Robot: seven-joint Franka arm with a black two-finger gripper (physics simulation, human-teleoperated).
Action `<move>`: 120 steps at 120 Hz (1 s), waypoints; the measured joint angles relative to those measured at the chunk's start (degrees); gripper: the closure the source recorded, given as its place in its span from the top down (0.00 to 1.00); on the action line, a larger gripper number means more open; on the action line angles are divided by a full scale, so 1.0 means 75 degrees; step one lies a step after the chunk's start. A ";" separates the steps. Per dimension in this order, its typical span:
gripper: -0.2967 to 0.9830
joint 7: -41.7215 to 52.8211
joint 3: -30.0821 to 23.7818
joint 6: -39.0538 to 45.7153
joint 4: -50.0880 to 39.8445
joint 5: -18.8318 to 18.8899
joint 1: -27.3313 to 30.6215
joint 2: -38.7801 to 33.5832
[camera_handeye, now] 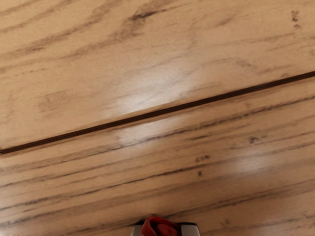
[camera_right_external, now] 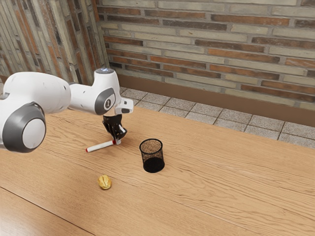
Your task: Put the marker into the pen holder.
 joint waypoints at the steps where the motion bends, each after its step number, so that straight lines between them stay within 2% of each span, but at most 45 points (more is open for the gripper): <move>1: 0.17 -0.0003 0.0000 0.0000 0.0000 0.0005 0.0001 -0.0003; 34: 0.18 -0.0104 0.0002 0.0021 -0.0004 0.0143 -0.0083 -0.0689; 87: 0.19 -0.0250 -0.0226 0.0050 0.0023 0.0099 -0.1020 -0.2480; 120: 0.20 -0.0351 -0.0588 -0.0176 -0.0036 0.0051 -0.1338 -0.2961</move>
